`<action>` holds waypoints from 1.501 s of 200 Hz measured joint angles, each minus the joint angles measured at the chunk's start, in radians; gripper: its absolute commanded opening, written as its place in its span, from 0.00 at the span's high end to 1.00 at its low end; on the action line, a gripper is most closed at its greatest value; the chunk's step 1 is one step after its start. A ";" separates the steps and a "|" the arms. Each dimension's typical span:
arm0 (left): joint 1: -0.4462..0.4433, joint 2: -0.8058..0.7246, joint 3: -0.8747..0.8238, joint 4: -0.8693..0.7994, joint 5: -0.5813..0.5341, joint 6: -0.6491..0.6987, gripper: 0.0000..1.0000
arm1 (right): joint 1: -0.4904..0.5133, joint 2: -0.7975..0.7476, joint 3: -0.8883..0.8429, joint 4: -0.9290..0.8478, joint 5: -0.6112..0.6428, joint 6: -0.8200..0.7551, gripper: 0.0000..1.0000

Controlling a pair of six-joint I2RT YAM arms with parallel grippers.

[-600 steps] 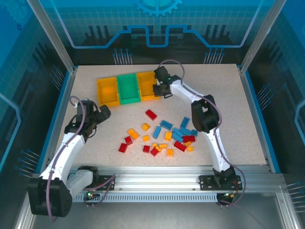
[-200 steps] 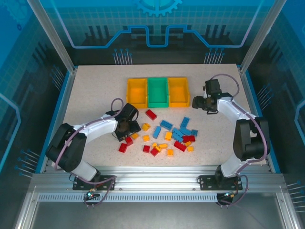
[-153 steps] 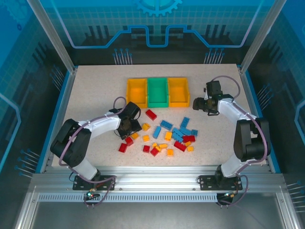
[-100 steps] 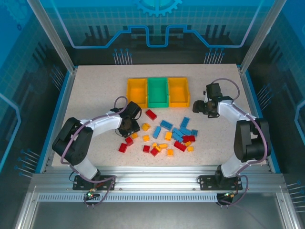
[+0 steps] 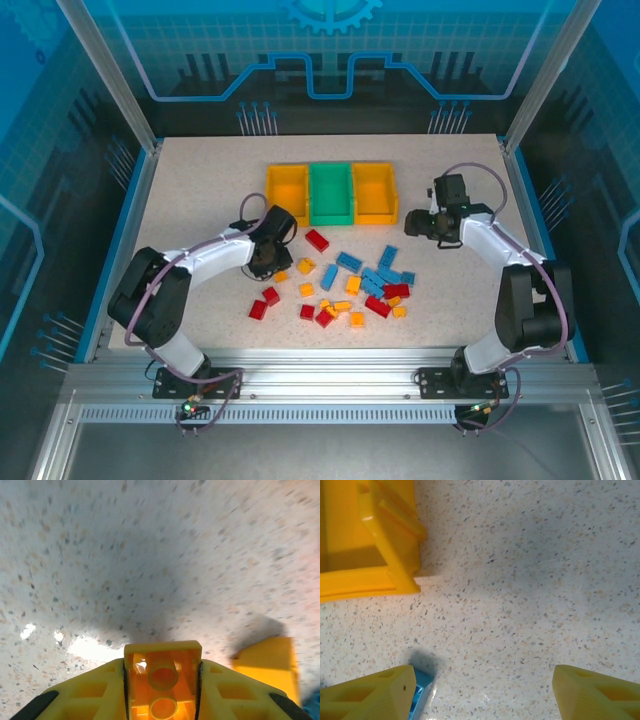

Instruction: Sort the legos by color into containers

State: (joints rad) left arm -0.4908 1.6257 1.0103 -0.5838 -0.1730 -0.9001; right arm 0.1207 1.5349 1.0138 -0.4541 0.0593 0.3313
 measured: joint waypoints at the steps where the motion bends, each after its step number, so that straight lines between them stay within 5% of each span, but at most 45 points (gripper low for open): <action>1: 0.001 -0.001 0.002 -0.001 -0.001 0.002 0.71 | 0.001 -0.001 -0.001 0.000 0.000 -0.001 0.27; 72: 0.122 0.016 0.342 -0.024 -0.045 0.230 0.69 | 0.161 -0.129 -0.067 -0.092 -0.022 0.008 0.27; 121: 0.193 0.236 0.552 0.003 -0.012 0.357 0.70 | 0.358 -0.207 -0.085 -0.138 -0.027 0.034 0.32; 162: 0.211 0.423 0.684 0.005 0.025 0.415 0.69 | 0.472 -0.196 -0.085 -0.213 -0.008 0.219 0.33; 198: 0.210 0.457 0.706 0.006 0.042 0.435 0.51 | 0.623 -0.143 -0.082 -0.208 0.009 0.404 0.33; 240: 0.210 0.453 0.700 0.038 0.068 0.434 0.27 | 0.682 -0.030 -0.071 -0.200 0.033 0.516 0.39; 300: 0.206 0.262 0.491 0.104 0.097 0.428 0.13 | 0.783 0.022 0.014 -0.219 0.064 0.540 0.33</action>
State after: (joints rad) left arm -0.2844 1.8877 1.5017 -0.4797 -0.0765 -0.4717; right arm 0.9039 1.5566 1.0279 -0.6735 0.1230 0.8711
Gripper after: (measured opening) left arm 0.855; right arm 0.659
